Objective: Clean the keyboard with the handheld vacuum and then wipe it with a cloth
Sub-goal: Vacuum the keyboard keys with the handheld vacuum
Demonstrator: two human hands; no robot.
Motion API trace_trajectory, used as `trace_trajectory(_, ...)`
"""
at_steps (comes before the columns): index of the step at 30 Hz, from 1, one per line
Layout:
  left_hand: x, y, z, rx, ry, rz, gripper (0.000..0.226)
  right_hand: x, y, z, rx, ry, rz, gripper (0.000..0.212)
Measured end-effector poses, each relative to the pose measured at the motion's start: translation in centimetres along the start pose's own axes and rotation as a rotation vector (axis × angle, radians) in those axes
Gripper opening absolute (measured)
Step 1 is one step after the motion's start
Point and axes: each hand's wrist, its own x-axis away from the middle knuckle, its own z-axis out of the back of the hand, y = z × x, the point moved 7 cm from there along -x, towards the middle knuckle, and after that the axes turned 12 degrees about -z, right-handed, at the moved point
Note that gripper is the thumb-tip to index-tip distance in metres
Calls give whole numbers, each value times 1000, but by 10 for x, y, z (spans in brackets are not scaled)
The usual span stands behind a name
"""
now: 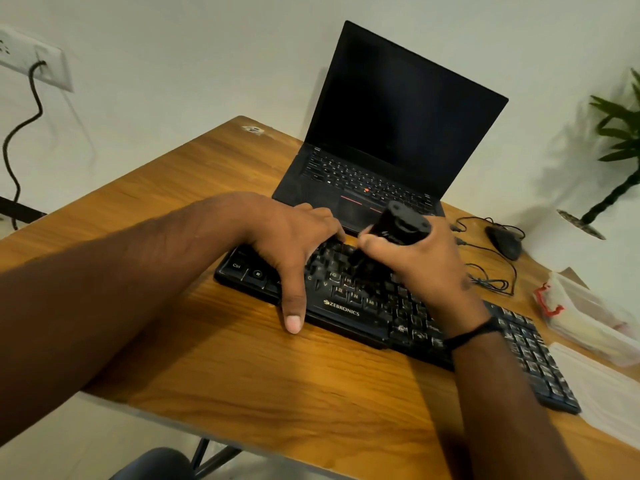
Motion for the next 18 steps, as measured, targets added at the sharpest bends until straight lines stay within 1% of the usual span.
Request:
trace_trajectory(2,2,1,0,-9,-12,6,97,4,-10,-23,-12,-61,63,25)
trace_trajectory(4,2,1,0,-14,-22,6,102,3,-14,-32,-8,-64,87,27)
trace_trajectory(6,3,1,0,0,-31,5,105,-2,-7,-18,11,-31,29,28)
trace_trajectory(9,6,2,3,39,-9,-11,96,-6,15,13,76,5,-120,24)
trace_trajectory(10,6,2,3,50,-3,-14,93,-5,17,17,72,-4,-133,24)
trace_trajectory(13,6,3,2,49,-2,0,93,1,-1,-8,28,-103,-38,16)
trace_trajectory(16,4,4,1,19,-13,13,100,0,-9,-30,7,-148,72,16)
trace_trajectory(18,5,4,1,20,-12,5,101,-3,-4,-23,12,-146,44,18)
